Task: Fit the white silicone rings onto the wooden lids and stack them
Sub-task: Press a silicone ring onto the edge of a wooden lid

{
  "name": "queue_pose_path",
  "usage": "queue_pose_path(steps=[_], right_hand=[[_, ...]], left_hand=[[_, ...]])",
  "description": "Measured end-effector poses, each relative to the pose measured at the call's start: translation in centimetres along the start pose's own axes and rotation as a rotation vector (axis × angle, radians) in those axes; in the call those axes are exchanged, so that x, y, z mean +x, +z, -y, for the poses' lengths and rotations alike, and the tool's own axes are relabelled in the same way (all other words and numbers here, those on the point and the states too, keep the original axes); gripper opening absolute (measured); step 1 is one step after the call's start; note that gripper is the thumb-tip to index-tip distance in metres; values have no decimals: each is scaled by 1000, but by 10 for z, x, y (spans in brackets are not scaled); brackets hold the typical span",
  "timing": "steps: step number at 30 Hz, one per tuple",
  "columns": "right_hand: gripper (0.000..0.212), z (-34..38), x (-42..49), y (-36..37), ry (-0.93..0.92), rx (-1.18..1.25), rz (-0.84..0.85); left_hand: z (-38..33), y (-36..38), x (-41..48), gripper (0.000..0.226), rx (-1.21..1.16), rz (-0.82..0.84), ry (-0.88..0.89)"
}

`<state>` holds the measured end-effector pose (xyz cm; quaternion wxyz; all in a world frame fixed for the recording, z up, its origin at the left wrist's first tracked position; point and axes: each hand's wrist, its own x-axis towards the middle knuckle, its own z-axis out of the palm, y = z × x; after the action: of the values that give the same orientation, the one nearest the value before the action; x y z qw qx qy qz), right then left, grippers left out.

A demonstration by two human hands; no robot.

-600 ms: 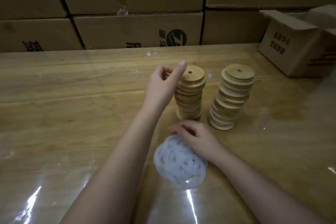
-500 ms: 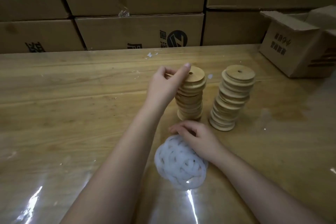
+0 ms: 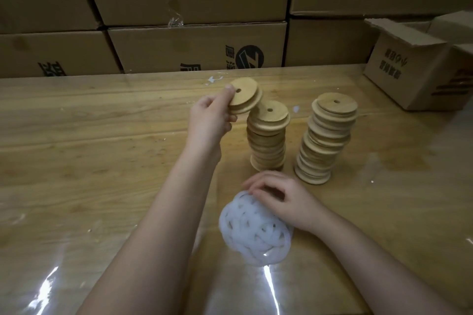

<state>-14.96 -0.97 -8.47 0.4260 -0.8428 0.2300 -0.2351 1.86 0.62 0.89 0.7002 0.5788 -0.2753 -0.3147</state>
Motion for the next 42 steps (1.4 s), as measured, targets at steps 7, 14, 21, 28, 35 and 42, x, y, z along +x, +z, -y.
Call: queue_pose_path(steps=[7, 14, 21, 28, 35, 42], right_hand=[[23, 4, -5, -19, 65, -55, 295], [31, 1, -3, -19, 84, -82, 426], [14, -1, -1, -14, 80, 70, 189], [22, 5, -4, -6, -39, 13, -49], [19, 12, -7, 11, -120, 57, -226], [2, 13, -7, 19, -168, 143, -460]], left_hand=[[47, -34, -21, 20, -31, -183, -1], [74, -60, -40, 21, 2, -82, -2], [78, -64, -49, 16, -37, 83, 27], [80, -63, -59, 27, -29, 193, 71], [81, -69, -66, 33, -19, 200, 87], [81, -68, -65, 26, -3, 257, 75]])
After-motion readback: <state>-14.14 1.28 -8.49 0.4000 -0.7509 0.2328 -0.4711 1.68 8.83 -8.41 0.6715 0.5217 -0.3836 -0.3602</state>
